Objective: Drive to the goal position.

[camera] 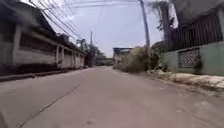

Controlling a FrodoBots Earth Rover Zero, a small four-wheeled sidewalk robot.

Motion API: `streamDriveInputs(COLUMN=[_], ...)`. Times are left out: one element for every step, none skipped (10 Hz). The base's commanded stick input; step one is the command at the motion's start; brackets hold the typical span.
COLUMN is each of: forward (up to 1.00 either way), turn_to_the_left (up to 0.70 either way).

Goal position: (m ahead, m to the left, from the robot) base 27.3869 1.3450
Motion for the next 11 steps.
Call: streamDriveInputs(forward=[1.0, 1.0, 1.0, 1.0, 1.0, 1.0, 1.0, 1.0, 1.0, 1.0, 1.0], turn_to_the_left=[-0.33, -0.37, -0.06, 0.0, 0.0, 0.0, 0.0, 0.0, 0.0, 0.0, 0.0])
